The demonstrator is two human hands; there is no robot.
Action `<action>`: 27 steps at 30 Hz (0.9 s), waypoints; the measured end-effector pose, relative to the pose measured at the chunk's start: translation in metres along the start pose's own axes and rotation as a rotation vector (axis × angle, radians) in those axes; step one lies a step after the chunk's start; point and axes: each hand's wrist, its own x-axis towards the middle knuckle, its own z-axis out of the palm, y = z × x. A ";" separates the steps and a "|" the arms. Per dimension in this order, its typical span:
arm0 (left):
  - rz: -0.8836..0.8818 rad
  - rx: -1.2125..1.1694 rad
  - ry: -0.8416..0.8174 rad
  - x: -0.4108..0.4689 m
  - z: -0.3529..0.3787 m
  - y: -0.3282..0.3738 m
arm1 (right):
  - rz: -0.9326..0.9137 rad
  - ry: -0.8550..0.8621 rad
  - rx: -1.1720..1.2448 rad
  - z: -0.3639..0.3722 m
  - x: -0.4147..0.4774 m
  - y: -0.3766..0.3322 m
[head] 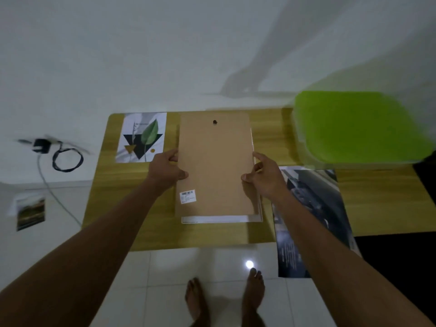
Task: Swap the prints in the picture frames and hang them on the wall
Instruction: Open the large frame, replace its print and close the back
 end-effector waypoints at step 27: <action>0.046 0.353 0.007 0.016 0.033 -0.035 | 0.048 -0.093 -0.481 0.010 0.006 0.029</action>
